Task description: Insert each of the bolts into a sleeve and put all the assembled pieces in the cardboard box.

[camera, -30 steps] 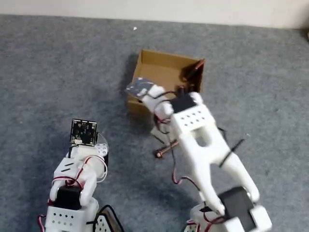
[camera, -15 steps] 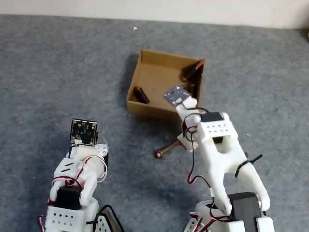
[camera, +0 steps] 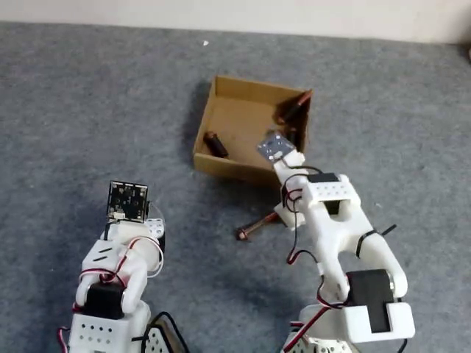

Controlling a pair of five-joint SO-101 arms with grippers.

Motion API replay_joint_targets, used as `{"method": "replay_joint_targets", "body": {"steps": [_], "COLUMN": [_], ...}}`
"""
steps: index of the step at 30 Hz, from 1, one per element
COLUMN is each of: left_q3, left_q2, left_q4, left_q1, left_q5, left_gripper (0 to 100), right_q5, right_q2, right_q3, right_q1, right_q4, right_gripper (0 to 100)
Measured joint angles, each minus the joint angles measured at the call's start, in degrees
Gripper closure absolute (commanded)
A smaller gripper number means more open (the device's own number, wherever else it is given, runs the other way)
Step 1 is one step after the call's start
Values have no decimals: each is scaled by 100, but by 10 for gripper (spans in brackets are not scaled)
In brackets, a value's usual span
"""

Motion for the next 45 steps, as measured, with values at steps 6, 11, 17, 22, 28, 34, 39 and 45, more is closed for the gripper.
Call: {"method": "replay_joint_targets", "body": {"steps": [6, 11, 17, 22, 28, 34, 39, 45], "left_q3": [0, 0, 0, 0, 0, -308, -1240, -2040], "left_q2": [0, 0, 0, 0, 0, 0, 0, 747], "left_q4": [0, 0, 0, 0, 0, 422, 1380, 1846], "left_q1": [0, -158, -308, -308, -308, -308, -26, 642], "left_q5": [0, 0, 0, -70, -1644, -2488, -2541, -2558], "left_gripper": [993, 990, 989, 989, 989, 973, 959, 918], "right_q5": [0, -185, -870, -1600, -2286, -2778, -3103, -3437], "right_q2": [-114, -976, -2927, -4264, -4844, -4879, -4879, -4879], "right_q3": [123, 536, 563, 800, 1609, 2312, 2374, 2374], "right_q1": [-536, -1152, -1204, -1231, -1178, -519, -220, 273], "right_q4": [-62, 387, 1345, 1785, 1248, 264, 62, -18], "right_gripper": [994, 994, 994, 994, 994, 994, 994, 994]}}
